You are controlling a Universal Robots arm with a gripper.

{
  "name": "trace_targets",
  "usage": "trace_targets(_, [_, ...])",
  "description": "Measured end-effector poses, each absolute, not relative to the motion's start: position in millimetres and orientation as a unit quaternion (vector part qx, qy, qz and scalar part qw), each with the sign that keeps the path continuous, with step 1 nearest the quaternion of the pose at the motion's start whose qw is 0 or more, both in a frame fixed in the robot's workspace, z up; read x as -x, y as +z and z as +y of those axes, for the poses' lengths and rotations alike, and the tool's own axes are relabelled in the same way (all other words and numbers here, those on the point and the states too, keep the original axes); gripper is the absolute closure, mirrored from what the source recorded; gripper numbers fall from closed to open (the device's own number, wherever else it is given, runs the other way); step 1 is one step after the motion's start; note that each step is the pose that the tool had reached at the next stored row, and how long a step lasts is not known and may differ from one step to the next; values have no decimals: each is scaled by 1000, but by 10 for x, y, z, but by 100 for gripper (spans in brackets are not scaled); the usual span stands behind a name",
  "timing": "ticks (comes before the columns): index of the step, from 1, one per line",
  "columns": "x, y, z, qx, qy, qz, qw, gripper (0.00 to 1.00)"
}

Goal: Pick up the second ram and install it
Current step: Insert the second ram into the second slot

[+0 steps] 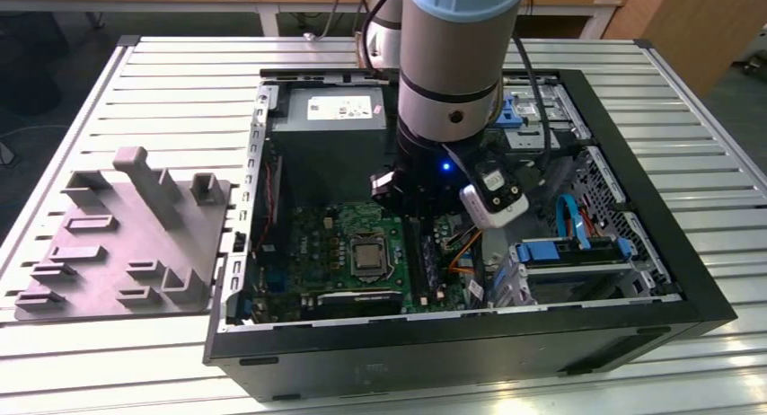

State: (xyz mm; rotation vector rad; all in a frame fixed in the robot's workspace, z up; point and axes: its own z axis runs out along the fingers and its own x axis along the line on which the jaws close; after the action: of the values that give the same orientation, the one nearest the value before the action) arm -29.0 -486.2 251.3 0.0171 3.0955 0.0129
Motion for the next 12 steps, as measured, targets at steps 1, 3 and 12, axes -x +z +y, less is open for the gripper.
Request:
trace_targets(1, [293,2508,-4861,-6,4,1000,23,89])
trace_targets(3, [293,2495,-4861,-10,4,1000,23,89])
trace_targets(12, [294,2438,-4857,-20,10,999,23,89])
